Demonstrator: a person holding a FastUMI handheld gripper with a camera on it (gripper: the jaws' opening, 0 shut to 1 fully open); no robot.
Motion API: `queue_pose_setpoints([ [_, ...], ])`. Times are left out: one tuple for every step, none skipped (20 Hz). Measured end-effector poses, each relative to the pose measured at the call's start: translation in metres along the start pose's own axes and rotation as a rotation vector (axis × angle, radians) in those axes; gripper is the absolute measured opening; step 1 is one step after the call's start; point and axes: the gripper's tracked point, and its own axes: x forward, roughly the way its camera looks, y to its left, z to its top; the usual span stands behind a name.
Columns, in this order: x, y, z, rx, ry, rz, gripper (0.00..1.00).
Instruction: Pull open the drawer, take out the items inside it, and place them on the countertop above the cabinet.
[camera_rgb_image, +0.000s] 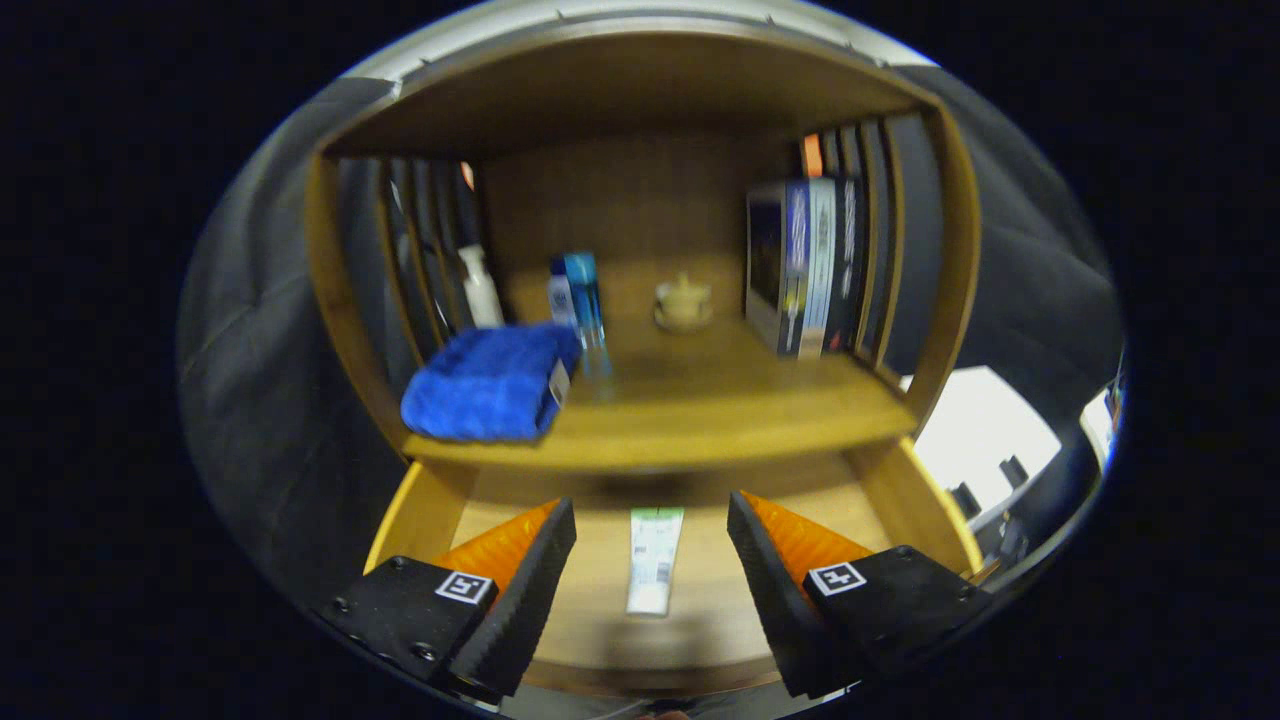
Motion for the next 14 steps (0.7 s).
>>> queue_pose_setpoints([
  [0.011, 0.001, -0.015, 0.017, 0.081, 0.0, 0.99],
  [0.019, -0.003, -0.027, 0.008, 0.143, -0.007, 0.99],
  [0.026, -0.009, -0.034, -0.007, 0.179, -0.028, 0.99],
  [0.035, -0.013, -0.043, -0.025, 0.217, -0.052, 0.99],
  [0.04, -0.014, -0.051, -0.034, 0.25, -0.068, 0.99],
  [0.044, -0.015, -0.059, -0.031, 0.279, -0.072, 0.99],
  [0.049, -0.015, -0.07, -0.033, 0.315, -0.073, 0.99],
  [0.053, -0.017, -0.08, -0.045, 0.347, -0.077, 0.99],
  [0.055, -0.018, -0.088, -0.066, 0.376, -0.08, 0.99],
  [0.056, -0.019, -0.094, -0.085, 0.404, -0.084, 0.99],
  [0.059, -0.02, -0.1, -0.094, 0.426, -0.089, 0.99],
  [0.061, -0.021, -0.104, -0.096, 0.442, -0.09, 0.99],
  [0.063, -0.02, -0.108, -0.086, 0.456, -0.088, 0.99],
  [0.064, -0.019, -0.111, -0.072, 0.468, -0.09, 0.96],
])
